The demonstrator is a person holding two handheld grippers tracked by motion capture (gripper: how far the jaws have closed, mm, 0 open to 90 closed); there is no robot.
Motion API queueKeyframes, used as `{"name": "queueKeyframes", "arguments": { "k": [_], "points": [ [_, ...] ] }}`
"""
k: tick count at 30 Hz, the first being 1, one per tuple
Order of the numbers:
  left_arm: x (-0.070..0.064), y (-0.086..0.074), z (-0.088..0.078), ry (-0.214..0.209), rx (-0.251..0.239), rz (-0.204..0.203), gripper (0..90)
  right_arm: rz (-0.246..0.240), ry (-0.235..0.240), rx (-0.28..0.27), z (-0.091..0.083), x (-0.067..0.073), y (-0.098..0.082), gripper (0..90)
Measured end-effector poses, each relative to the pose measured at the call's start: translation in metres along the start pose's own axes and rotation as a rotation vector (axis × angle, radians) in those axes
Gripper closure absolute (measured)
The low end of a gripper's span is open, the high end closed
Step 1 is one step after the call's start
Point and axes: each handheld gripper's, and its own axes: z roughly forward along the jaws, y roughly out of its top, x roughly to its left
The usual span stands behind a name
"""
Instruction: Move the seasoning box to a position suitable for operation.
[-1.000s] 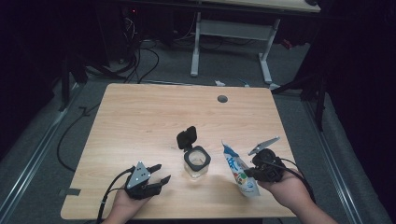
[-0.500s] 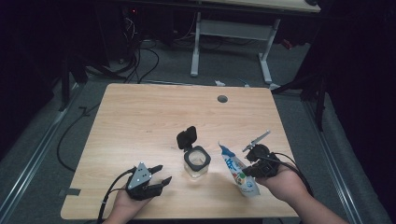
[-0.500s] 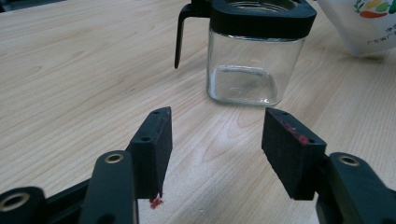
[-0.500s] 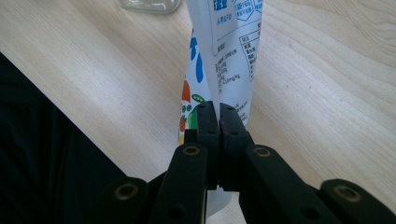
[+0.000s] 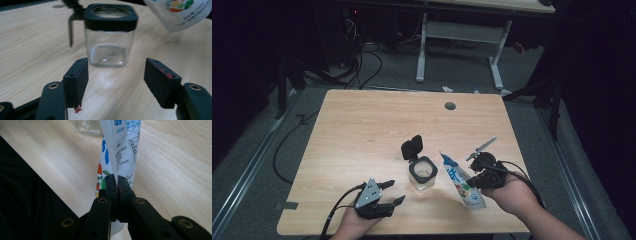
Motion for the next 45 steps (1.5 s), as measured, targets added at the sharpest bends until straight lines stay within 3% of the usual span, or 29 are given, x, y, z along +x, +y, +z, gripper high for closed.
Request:
{"name": "queueKeyframes", "arguments": {
  "k": [12, 16, 22, 35, 45],
  "points": [
    [-0.036, -0.008, 0.025, -0.115, -0.002, -0.027, 30.3, -0.038, 0.020, -0.022, -0.015, 0.021, 0.012, 89.7],
    [-0.047, -0.008, 0.034, -0.147, -0.026, -0.042, 28.6, -0.053, 0.033, -0.024, -0.015, 0.027, 0.015, 89.7],
    [-0.060, -0.017, 0.047, -0.186, -0.016, -0.018, 25.4, -0.063, 0.044, -0.031, -0.018, 0.031, 0.020, 89.7],
    [-0.070, -0.031, 0.071, -0.185, 0.030, -0.005, 22.8, -0.074, 0.061, -0.057, -0.029, 0.045, 0.035, 89.7],
    [-0.072, -0.025, 0.073, -0.178, -0.017, -0.012, 22.7, -0.107, 0.096, -0.065, -0.030, 0.059, 0.050, 89.7]
  ]
}}
